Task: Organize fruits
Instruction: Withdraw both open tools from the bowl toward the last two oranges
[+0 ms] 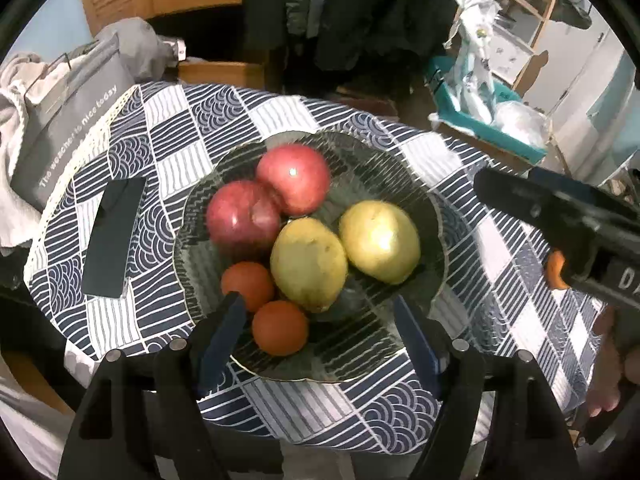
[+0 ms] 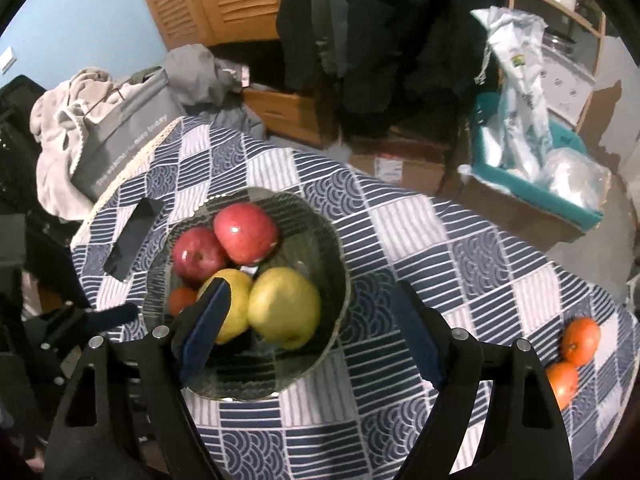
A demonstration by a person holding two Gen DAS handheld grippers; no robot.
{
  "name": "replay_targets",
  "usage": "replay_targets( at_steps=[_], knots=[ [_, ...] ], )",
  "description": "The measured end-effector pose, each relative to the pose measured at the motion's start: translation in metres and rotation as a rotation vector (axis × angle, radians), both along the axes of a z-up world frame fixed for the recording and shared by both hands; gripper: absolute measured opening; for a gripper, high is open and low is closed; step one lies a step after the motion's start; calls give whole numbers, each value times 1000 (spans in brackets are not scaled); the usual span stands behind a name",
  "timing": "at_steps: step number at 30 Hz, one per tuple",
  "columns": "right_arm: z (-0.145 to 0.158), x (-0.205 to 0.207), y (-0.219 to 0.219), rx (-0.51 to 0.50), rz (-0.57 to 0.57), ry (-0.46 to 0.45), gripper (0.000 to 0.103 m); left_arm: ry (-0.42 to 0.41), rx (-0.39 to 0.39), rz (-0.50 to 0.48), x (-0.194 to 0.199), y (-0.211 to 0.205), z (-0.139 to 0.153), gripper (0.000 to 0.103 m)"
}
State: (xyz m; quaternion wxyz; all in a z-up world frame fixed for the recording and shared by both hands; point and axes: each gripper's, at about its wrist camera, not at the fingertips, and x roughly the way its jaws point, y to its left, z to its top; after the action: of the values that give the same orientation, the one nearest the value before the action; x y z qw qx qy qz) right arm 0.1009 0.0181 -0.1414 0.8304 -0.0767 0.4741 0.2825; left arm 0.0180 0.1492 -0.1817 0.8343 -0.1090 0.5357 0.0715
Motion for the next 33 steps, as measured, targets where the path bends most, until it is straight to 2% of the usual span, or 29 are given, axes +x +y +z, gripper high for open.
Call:
replay_targets(
  at_steps=[16, 33],
  knots=[
    [30, -6, -64, 4, -141, -36, 85, -68, 9, -52, 3, -31, 32, 80],
    [49, -21, -140, -13, -268, -72, 85, -137, 43, -153, 7, -86, 66, 80]
  ],
)
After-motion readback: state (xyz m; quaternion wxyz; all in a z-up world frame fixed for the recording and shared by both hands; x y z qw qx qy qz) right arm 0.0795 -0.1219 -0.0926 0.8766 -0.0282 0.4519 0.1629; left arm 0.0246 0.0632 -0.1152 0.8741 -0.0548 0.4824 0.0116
